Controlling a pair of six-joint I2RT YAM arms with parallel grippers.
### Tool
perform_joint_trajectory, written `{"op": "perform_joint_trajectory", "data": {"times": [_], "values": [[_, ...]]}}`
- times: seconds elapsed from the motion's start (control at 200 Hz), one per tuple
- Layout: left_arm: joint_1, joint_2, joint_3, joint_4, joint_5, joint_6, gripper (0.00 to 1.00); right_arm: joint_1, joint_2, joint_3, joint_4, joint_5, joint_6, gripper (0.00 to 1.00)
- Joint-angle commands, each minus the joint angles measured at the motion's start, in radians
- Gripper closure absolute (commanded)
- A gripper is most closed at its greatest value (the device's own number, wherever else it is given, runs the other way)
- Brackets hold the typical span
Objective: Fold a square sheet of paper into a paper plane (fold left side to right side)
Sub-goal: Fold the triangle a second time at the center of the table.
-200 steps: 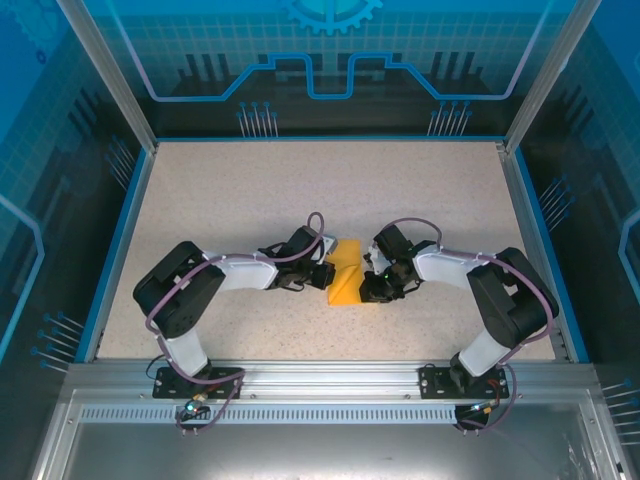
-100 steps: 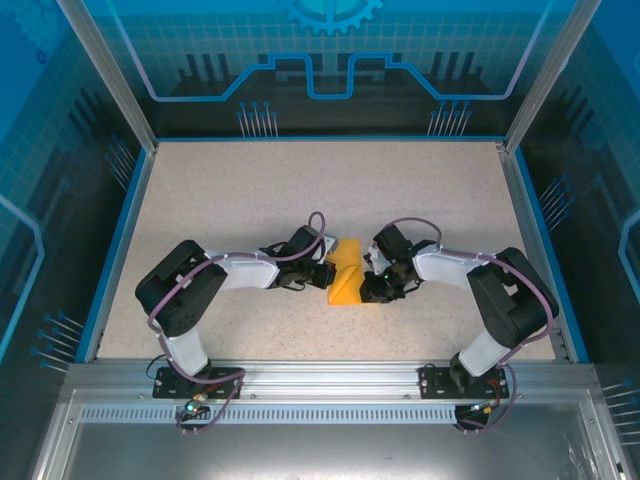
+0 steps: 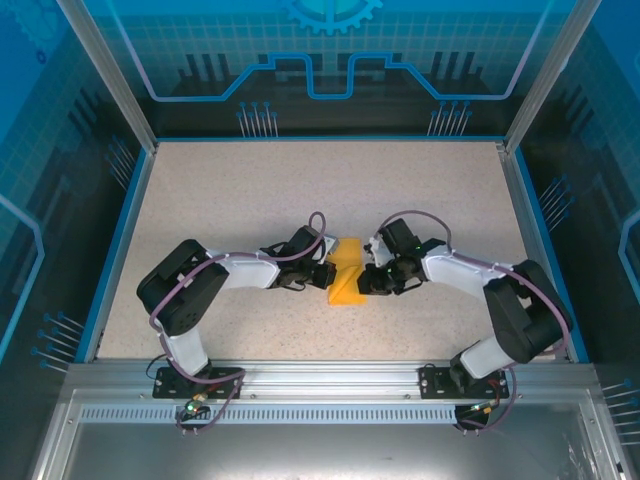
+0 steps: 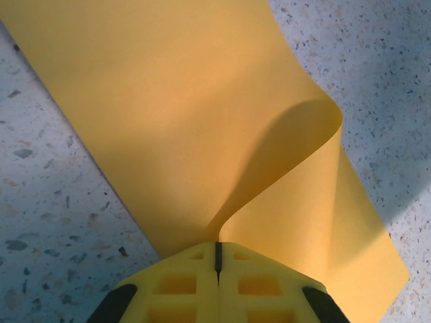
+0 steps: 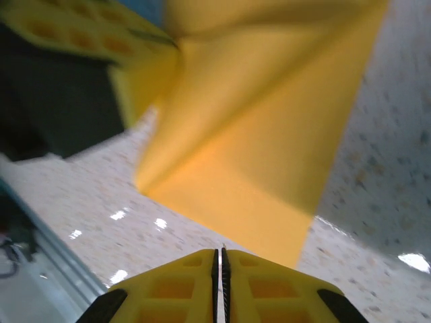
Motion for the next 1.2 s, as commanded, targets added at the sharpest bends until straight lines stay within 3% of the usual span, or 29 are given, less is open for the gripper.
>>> {"op": "perform_joint_trajectory", "data": {"times": [0.0,0.2,0.555,1.195], "values": [[0.008,0.023,-0.003,0.002,0.024,0.02,1.0,-0.023,-0.008,-0.013,0.14,-0.096,0.066,0.88],[0.008,0.025,-0.012,0.008,0.029,0.018,1.0,-0.023,0.107,0.037,0.251,-0.126,0.128,0.89],[0.007,0.028,-0.01,0.009,0.034,0.019,1.0,-0.013,0.232,0.079,0.286,-0.143,0.129,0.89],[0.007,0.039,0.002,-0.003,0.036,0.025,1.0,-0.007,0.296,0.102,0.163,-0.051,0.06,0.89]]}}
